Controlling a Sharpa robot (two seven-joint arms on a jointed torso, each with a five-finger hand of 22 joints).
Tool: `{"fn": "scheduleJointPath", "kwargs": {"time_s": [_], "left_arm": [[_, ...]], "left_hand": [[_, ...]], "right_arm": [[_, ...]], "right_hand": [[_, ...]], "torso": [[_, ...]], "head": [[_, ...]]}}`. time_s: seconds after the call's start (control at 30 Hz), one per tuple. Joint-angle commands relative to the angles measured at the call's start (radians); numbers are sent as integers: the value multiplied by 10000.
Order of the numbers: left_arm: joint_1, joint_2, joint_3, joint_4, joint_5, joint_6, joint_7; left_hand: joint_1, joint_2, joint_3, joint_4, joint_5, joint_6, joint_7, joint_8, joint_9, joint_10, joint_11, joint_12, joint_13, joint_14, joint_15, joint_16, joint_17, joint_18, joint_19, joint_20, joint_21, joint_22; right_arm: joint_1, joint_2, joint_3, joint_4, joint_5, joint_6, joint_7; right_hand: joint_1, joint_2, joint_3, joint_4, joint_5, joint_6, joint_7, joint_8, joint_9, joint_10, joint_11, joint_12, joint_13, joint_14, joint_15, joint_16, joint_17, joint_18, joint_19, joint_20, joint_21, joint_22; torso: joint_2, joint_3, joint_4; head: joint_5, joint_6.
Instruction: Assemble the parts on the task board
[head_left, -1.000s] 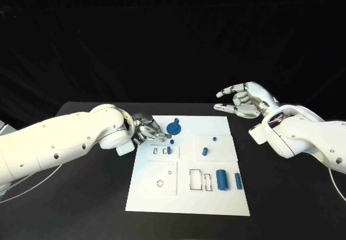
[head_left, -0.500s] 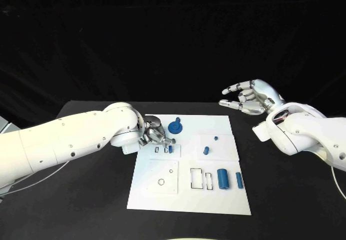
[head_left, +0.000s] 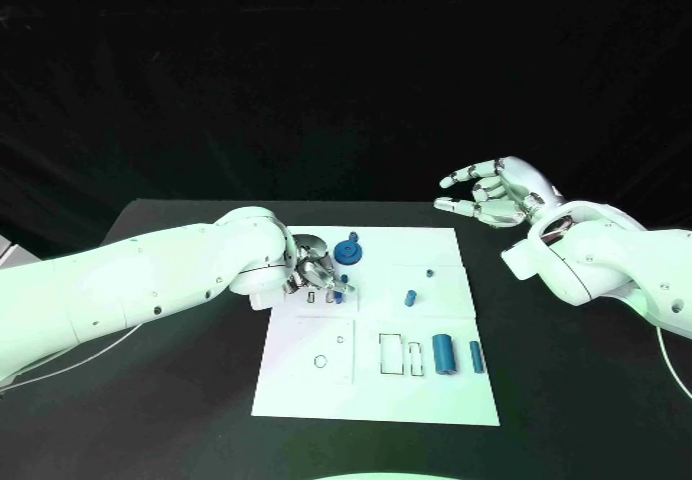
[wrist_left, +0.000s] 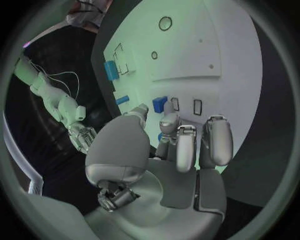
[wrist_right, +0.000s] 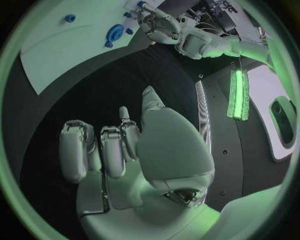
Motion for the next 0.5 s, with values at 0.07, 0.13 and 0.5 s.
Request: {"fn": "scheduleJointPath", "kwargs": {"time_s": [0.07,0.13,0.5], "left_arm": [[23,50,-4,14,-15,264,-45],[23,52,-4,8,-12,283,-47],[23,87,-6,-4,-13,449,-60]], "left_hand": [[-30,42,-46,-18,13,-76,8,-50,14,-8,17,-10,17,900,44,-13,2239,-185,43,37,44,22],[-12,47,-42,-22,17,-73,6,-48,22,-4,15,-3,27,905,44,-6,2251,-188,51,38,50,37],[1168,434,678,-47,112,-19,-123,94,448,-18,-103,21,83,910,-50,1,2268,-186,47,-10,59,70]], "right_arm": [[2,30,4,-14,-124,236,-68],[1,34,3,-18,-135,248,-78],[0,54,2,-46,-191,364,-160]], "right_hand": [[-96,-9,-57,-17,-53,-19,16,36,-15,-52,-2,-23,804,809,17,-32,1793,175,264,62,-48,1718],[-96,-9,-57,-17,-53,-19,16,36,-15,-52,-2,-23,804,809,17,-32,1793,175,264,62,-48,1718],[-91,24,-56,-23,-86,-20,16,38,-18,-57,-1,-27,798,801,18,-47,1762,180,254,62,-74,1706]], "torso": [[2,13,7],[5,12,8],[0,4,4]], "head": [[-16,-30],[-25,-43],[-51,-52]]}}
